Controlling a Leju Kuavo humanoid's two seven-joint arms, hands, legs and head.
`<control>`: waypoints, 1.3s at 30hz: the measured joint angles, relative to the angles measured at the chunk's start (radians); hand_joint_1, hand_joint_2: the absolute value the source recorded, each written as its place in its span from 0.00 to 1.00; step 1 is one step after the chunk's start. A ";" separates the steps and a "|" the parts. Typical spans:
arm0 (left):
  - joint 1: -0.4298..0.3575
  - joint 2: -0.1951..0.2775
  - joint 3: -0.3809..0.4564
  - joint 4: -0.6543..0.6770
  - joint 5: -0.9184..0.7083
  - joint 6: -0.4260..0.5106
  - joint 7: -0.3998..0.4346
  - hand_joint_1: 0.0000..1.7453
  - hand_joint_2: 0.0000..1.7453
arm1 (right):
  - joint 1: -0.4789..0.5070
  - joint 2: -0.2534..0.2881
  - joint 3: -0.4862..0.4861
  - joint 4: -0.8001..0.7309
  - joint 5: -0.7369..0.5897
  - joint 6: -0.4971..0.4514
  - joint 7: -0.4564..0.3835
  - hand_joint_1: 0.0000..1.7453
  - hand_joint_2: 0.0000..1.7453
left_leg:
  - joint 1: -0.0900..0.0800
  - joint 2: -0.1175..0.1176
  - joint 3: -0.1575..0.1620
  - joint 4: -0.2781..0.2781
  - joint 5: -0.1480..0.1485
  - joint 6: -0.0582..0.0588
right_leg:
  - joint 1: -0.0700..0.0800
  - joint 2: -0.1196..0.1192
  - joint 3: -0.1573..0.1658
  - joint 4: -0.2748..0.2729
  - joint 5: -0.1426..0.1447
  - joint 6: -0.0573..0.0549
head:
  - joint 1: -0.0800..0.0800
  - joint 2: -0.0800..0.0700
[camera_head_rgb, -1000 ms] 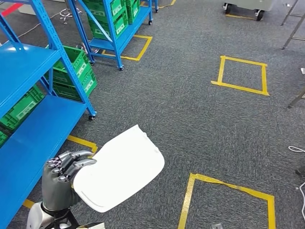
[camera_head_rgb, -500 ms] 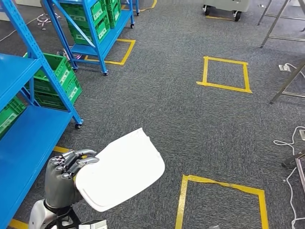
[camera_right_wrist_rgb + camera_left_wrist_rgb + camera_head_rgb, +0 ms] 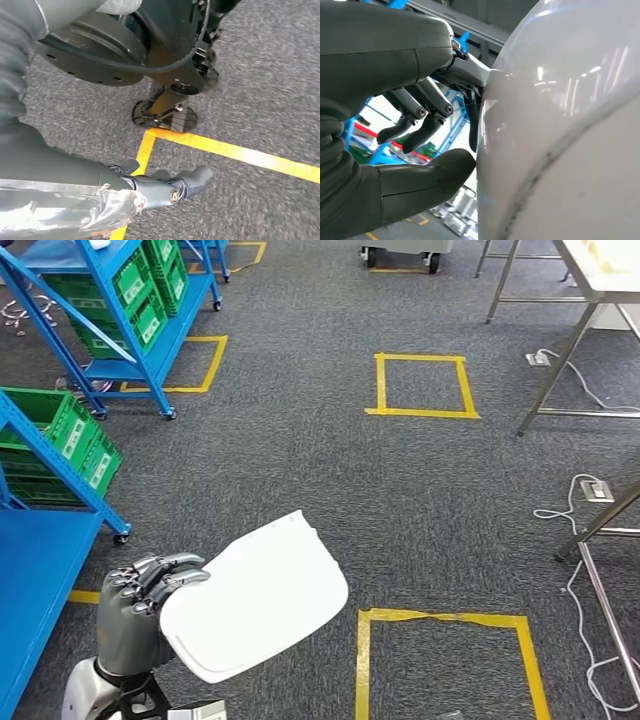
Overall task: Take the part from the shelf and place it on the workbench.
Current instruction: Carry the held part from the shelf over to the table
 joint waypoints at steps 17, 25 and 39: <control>-0.010 -0.001 -0.002 0.012 -0.014 -0.004 0.000 1.00 1.00 | -0.001 0.003 -0.002 0.001 0.008 0.001 -0.001 0.00 1.00 | -0.008 0.082 0.161 -0.078 -0.089 0.009 | -0.007 -0.125 -0.099 0.017 0.060 0.035 | 0.008 0.000; -0.012 -0.001 -0.002 0.014 -0.015 -0.003 0.000 1.00 1.00 | -0.003 0.004 -0.002 0.001 0.010 0.001 -0.003 0.00 1.00 | -0.001 0.036 -0.007 0.199 -0.185 -0.018 | -0.008 -0.052 -0.055 0.012 0.029 -0.011 | 0.005 0.000; -0.014 0.001 -0.015 0.014 -0.031 -0.003 0.000 1.00 1.00 | -0.005 0.008 -0.003 0.002 0.017 0.000 -0.006 0.00 1.00 | -0.007 0.018 0.065 -0.077 -0.008 0.036 | 0.000 -0.063 -0.077 0.185 -0.098 0.037 | 0.014 0.000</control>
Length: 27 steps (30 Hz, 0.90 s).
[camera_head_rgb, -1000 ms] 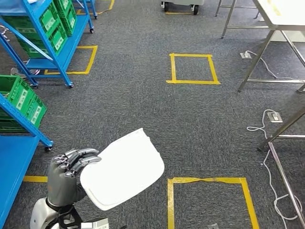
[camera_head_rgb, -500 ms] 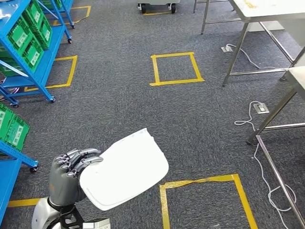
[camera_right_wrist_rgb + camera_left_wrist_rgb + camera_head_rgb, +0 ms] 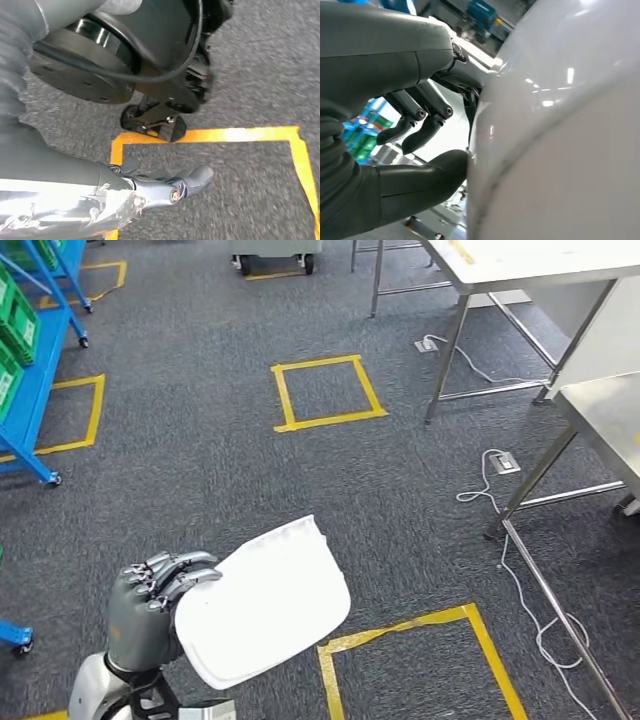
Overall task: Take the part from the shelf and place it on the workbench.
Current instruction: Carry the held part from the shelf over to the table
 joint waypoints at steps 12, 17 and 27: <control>-0.001 0.002 -0.012 0.001 -0.001 0.004 0.003 1.00 1.00 | 0.004 0.001 -0.002 0.002 0.007 0.000 0.003 0.00 1.00 | -0.005 0.052 0.089 0.029 -0.092 -0.032 | 0.001 -0.029 -0.006 -0.169 0.145 -0.036 | -0.004 0.000; 0.000 0.006 -0.016 0.003 -0.001 0.005 0.003 1.00 1.00 | 0.001 0.001 -0.003 0.002 0.012 0.000 0.004 0.00 1.00 | 0.003 0.019 -0.090 0.285 -0.174 -0.050 | -0.003 0.013 0.026 -0.174 0.120 -0.051 | -0.008 0.000; -0.008 0.006 -0.035 0.008 -0.003 0.004 0.003 1.00 1.00 | 0.004 0.001 -0.003 0.002 0.021 0.000 0.004 0.00 1.00 | 0.008 -0.022 -0.036 0.017 0.009 -0.023 | -0.006 0.076 0.060 -0.171 0.066 -0.015 | -0.010 0.000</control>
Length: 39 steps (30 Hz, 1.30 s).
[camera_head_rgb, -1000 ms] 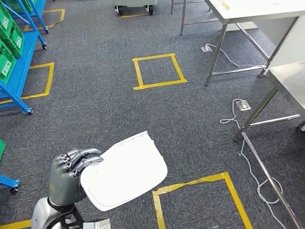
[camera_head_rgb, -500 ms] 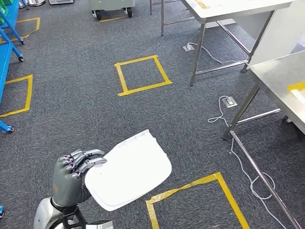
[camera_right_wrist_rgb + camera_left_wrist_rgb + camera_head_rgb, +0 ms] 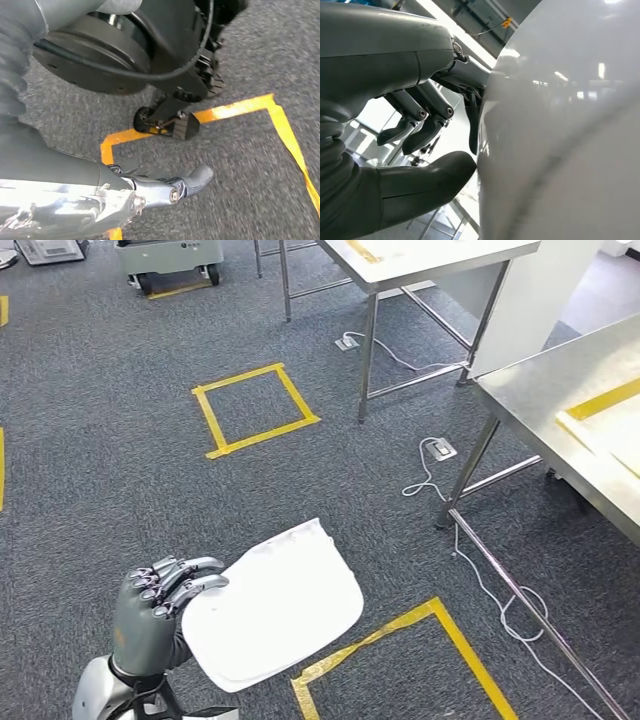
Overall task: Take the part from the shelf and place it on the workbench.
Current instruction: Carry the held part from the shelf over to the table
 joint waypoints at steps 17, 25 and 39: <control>-0.004 0.000 -0.007 0.004 -0.002 0.000 0.000 1.00 1.00 | -0.004 0.001 0.000 0.000 0.006 0.000 0.000 0.00 1.00 | -0.009 0.071 0.079 0.060 -0.132 -0.022 | 0.000 -0.107 -0.057 0.008 0.062 -0.024 | -0.004 0.000; -0.006 0.001 -0.008 0.011 -0.001 0.001 0.000 1.00 1.00 | -0.006 0.000 0.000 0.000 0.008 0.000 0.000 0.00 1.00 | 0.001 0.016 -0.050 0.131 -0.032 -0.028 | -0.005 -0.020 -0.014 0.006 0.028 -0.026 | -0.007 0.000; -0.025 -0.001 -0.016 0.017 0.016 -0.010 -0.006 1.00 1.00 | -0.006 0.027 -0.002 0.000 0.004 -0.041 -0.001 0.00 1.00 | 0.000 0.059 0.071 -0.001 -0.058 0.015 | -0.004 -0.094 -0.144 0.194 -0.008 0.022 | 0.000 0.000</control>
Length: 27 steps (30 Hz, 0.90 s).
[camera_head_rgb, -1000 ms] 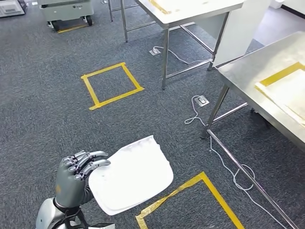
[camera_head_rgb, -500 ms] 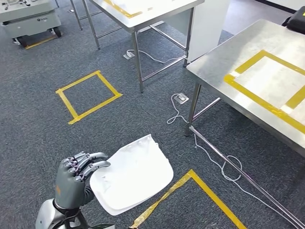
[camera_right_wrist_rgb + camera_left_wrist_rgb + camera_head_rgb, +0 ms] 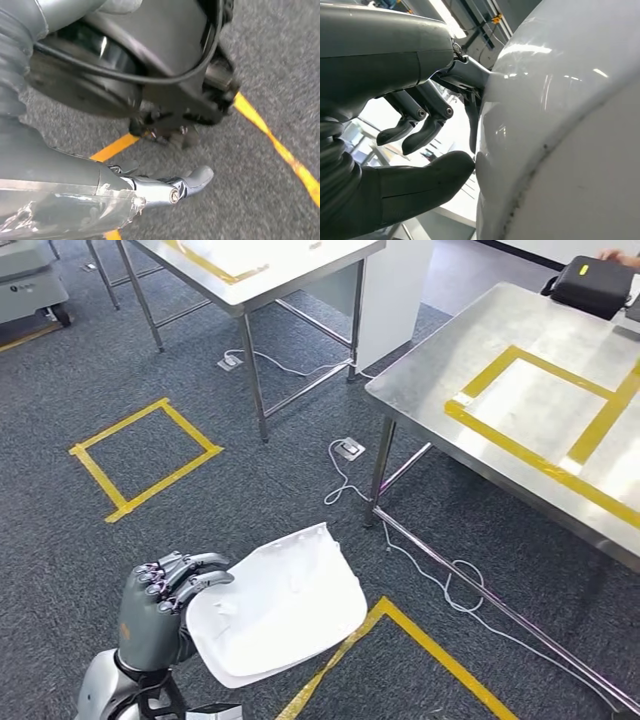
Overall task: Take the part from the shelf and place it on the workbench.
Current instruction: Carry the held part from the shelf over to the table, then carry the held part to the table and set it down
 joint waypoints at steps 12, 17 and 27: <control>-0.005 0.001 -0.005 0.001 0.003 0.000 -0.002 1.00 1.00 | -0.009 0.008 -0.005 0.000 0.001 -0.006 0.000 0.00 1.00 | 0.000 -0.018 -0.115 0.256 -0.133 -0.057 | -0.006 0.023 0.111 -0.199 0.060 -0.047 | -0.011 0.000; -0.010 0.001 -0.005 0.005 0.023 -0.024 -0.009 1.00 1.00 | -0.008 0.009 -0.006 0.000 0.007 -0.015 0.000 0.00 1.00 | 0.015 -0.054 -0.097 0.086 0.042 -0.063 | -0.013 0.078 0.139 -0.197 0.034 -0.030 | -0.013 0.000; -0.049 -0.011 -0.010 0.030 0.052 -0.091 -0.032 1.00 1.00 | -0.012 0.009 -0.006 0.000 0.028 -0.012 -0.001 0.00 1.00 | 0.010 -0.033 -0.030 -0.002 0.019 -0.004 | -0.012 0.012 0.002 0.049 -0.081 0.014 | -0.005 0.000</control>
